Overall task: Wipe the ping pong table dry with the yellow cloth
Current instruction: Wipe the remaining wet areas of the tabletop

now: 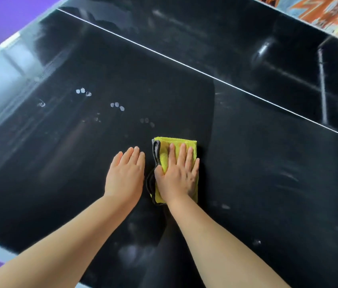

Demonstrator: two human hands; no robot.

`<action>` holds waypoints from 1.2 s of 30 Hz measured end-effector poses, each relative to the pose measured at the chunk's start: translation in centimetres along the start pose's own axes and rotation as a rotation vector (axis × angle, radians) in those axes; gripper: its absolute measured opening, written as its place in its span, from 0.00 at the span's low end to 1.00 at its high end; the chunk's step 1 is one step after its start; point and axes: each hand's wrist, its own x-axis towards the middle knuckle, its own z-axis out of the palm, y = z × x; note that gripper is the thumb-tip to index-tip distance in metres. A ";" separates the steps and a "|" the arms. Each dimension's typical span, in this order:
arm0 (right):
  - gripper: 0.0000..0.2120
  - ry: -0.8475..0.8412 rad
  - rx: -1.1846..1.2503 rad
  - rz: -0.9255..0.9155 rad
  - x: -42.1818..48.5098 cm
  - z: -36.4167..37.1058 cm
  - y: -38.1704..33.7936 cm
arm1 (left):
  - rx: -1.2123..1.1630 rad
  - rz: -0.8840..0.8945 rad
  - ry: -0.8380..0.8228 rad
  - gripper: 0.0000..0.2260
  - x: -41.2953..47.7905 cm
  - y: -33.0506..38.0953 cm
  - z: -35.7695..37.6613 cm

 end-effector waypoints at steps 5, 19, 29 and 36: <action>0.36 -0.002 -0.003 -0.014 -8.7 2.4 -1.9 | -0.010 0.053 0.025 0.28 -6.3 -2.1 0.4; 0.33 -0.019 0.006 -0.039 -25.5 6.6 -3.9 | -0.057 0.128 -0.013 0.27 -18.5 -4.4 2.5; 0.33 0.018 0.028 0.132 -20.7 4.8 -0.6 | -0.028 0.185 -0.050 0.27 -15.0 -2.3 1.3; 0.37 -0.004 0.013 0.129 -10.0 1.9 2.3 | -0.021 0.137 -0.136 0.30 -8.2 0.7 1.1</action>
